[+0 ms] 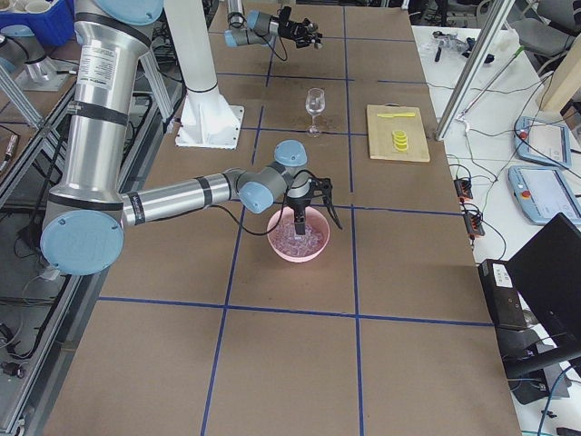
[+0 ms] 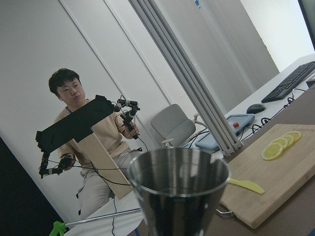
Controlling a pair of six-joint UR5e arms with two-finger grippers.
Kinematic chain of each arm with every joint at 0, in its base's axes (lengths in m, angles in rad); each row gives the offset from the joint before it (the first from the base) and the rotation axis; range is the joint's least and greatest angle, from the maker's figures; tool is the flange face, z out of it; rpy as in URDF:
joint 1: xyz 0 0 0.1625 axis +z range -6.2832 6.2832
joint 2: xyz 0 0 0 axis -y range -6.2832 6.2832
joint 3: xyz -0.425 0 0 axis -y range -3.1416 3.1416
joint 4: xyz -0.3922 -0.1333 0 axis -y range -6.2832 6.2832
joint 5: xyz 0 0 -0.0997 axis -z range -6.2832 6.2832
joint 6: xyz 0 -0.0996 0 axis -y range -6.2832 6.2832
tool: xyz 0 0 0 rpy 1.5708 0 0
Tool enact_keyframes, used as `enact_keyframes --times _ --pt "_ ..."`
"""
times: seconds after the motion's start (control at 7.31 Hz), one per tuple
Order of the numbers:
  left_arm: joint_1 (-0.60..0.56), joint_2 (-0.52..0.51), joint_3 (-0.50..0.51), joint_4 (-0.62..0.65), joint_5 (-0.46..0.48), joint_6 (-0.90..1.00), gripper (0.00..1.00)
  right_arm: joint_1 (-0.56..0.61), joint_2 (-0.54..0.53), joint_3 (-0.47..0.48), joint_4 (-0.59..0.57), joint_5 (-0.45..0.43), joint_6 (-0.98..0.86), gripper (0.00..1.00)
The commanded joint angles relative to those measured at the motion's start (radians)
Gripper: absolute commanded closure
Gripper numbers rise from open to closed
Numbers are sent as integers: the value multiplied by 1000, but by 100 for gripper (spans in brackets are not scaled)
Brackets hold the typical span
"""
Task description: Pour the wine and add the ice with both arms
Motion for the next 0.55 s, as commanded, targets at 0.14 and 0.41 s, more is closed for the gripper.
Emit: enact_keyframes --times 0.14,0.41 --pt "2 2 1 4 1 -53 100 -3 -3 -28 0 -1 -10 0" --pt "2 2 1 4 1 -53 100 -5 -8 -32 -4 -2 -12 11"
